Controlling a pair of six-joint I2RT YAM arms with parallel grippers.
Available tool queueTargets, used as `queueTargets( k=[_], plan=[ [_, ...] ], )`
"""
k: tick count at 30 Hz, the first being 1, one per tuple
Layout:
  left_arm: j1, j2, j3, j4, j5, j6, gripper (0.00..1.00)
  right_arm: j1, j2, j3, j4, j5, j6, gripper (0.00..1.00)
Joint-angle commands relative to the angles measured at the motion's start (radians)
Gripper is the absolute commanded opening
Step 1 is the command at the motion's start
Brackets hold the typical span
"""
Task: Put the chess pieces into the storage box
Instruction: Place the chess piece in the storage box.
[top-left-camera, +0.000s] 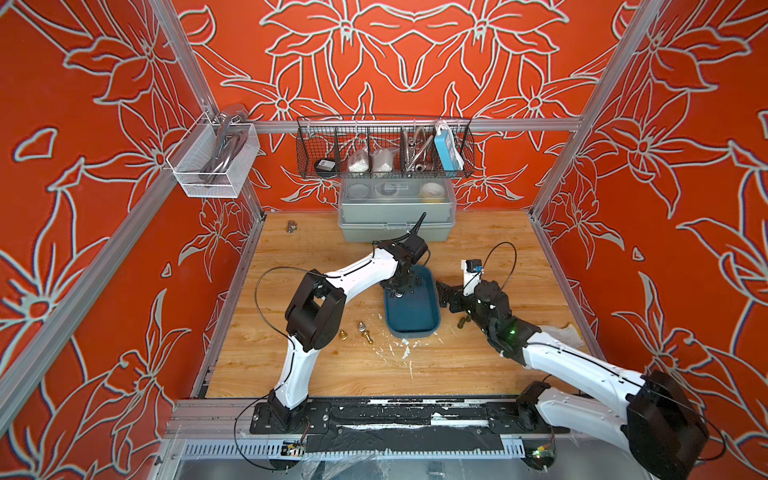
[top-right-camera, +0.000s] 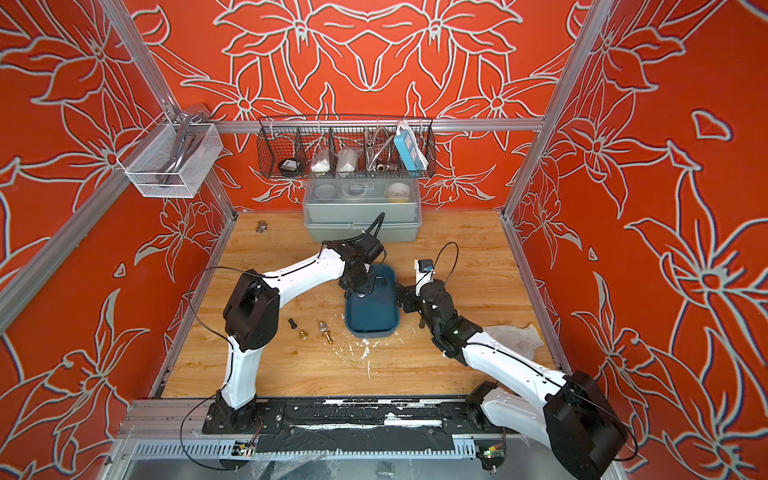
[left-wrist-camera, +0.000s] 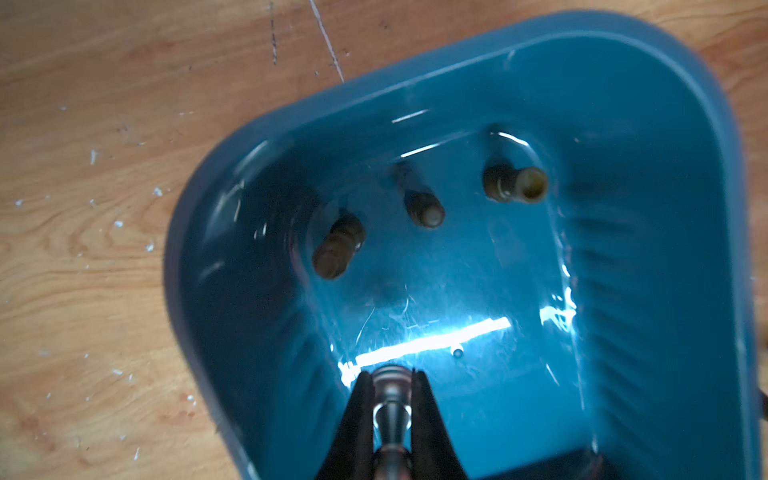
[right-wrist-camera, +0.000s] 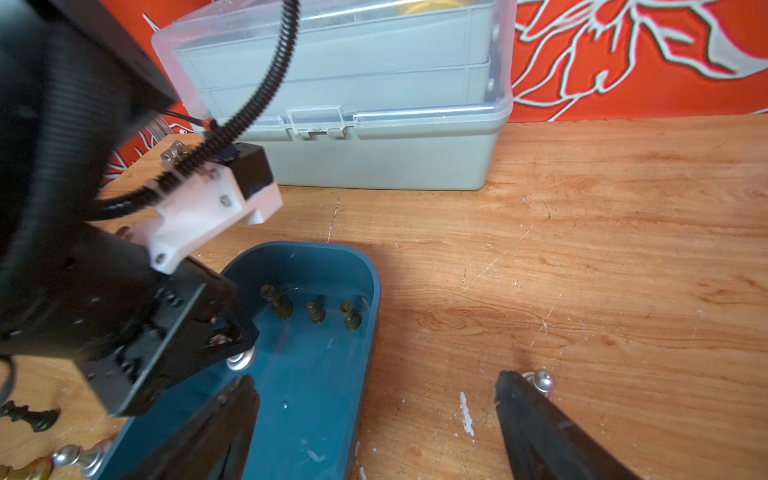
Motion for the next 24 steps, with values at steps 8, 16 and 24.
queueTargets(
  k=[8,16,24],
  plan=[
    [0.025,0.091,0.05,-0.011,-0.023,0.01,0.1,-0.004,-0.021,-0.024,0.028,0.013,0.002,1.0],
    [0.025,0.117,0.057,-0.012,-0.027,0.012,0.13,-0.003,-0.022,-0.022,0.025,0.012,0.007,1.0],
    [0.025,0.132,0.063,-0.01,-0.03,0.011,0.16,-0.003,-0.018,-0.021,0.025,0.007,0.01,1.0]
  ],
)
